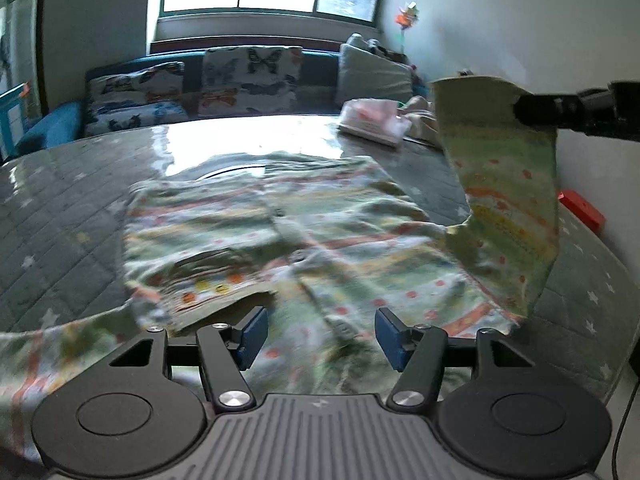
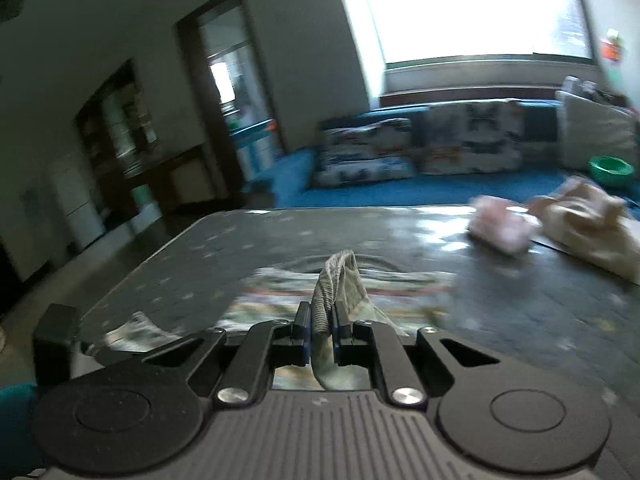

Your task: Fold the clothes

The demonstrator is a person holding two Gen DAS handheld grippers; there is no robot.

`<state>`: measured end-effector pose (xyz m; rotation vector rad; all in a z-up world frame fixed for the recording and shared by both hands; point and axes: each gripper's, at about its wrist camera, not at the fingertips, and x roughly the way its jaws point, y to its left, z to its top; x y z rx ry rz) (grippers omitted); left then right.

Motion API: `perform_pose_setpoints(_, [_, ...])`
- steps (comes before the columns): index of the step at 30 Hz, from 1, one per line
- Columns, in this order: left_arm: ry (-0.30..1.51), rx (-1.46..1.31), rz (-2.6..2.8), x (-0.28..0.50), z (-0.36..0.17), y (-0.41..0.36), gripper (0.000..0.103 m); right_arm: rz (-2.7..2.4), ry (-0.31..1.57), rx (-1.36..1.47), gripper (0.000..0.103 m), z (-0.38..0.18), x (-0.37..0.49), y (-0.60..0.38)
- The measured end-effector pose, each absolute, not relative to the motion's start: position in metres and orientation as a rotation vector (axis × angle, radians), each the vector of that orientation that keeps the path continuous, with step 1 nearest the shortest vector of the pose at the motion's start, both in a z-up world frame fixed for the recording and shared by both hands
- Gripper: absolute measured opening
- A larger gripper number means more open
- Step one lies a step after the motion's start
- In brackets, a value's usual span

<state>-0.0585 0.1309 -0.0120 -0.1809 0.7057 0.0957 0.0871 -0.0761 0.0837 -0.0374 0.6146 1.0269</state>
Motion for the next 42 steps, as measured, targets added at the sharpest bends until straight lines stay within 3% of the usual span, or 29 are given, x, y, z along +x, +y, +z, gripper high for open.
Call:
perform_pose_setpoints(9, [0.702,-0.236,0.157,-0.085,-0.019,0.156,0.066,1.165,0.681,-0.128,0.009,0.054,0.063,0.011])
perform_pose_setpoints(12, [0.703,-0.247,0.175,-0.090,-0.021,0.163,0.066,1.174,0.718,-0.147,0.014,0.041,0.058,0.022])
perform_pose_setpoints(15, [0.701,-0.252,0.188,-0.092,-0.020,0.167,0.067,1.190,0.733,-0.168,0.022,0.035,0.053,0.019])
perform_pose_setpoints(23, [0.665,-0.256,0.186,-0.087,-0.008,0.169,0.067,1.068,0.791,-0.286,0.022,0.019,0.068,-0.026])
perform_pose_setpoints(27, [0.660,-0.257,0.145,-0.076,-0.006,0.161,0.064,0.970,0.867,-0.303,0.022,-0.006,0.080,-0.060])
perform_pose_setpoints(33, [0.713,-0.250,0.080,-0.054,-0.022,0.147,0.047,0.887,0.900,-0.283,0.022,-0.023,0.089,-0.094])
perform_pose_setpoints(42, [0.749,-0.264,0.099,-0.049,-0.033,0.149,0.044,0.917,0.807,-0.268,0.022,-0.014,0.118,-0.062])
